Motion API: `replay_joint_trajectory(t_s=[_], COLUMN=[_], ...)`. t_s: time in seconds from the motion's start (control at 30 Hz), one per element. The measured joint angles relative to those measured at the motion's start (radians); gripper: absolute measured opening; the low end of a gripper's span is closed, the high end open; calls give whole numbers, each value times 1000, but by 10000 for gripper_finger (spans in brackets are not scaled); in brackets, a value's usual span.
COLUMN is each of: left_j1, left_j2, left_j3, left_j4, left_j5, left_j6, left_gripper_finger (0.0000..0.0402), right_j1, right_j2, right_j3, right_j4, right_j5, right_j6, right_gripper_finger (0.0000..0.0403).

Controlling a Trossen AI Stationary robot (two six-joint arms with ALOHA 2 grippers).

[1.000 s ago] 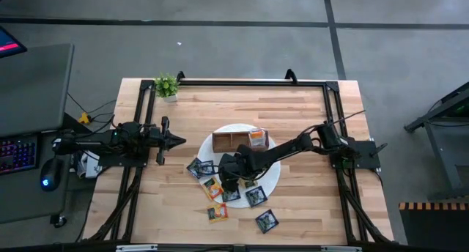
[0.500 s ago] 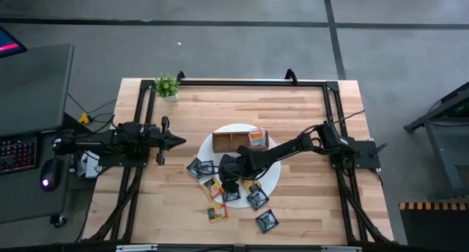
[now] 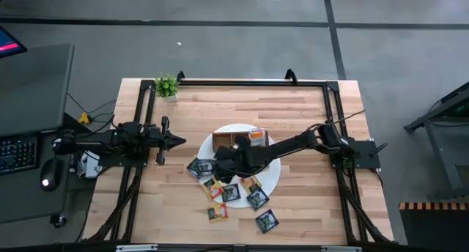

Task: Pick & Place Tea
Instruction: Put the white tea bag into the right section of the wooden organizer

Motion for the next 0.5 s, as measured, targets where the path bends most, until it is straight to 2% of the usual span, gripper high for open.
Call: replay_joint_trajectory(t_s=[0.1,0.27,0.37,0.5], left_j1=[0,0,0,0], left_j2=[0,0,0,0], left_j3=[0,0,0,0], left_j4=[0,0,0,0], left_j5=[0,0,0,0], left_j6=[0,0,0,0], left_gripper_finger=[1,1,1,1], right_j1=[-8,-20,-24,-25], right_j2=[-1,-2,-2,-2], right_j3=[66,105,91,60], right_j4=[-111,-292,-326,-333], right_j5=[107,224,254,261], right_j6=[93,392,521,592], right_gripper_finger=[0,0,0,0])
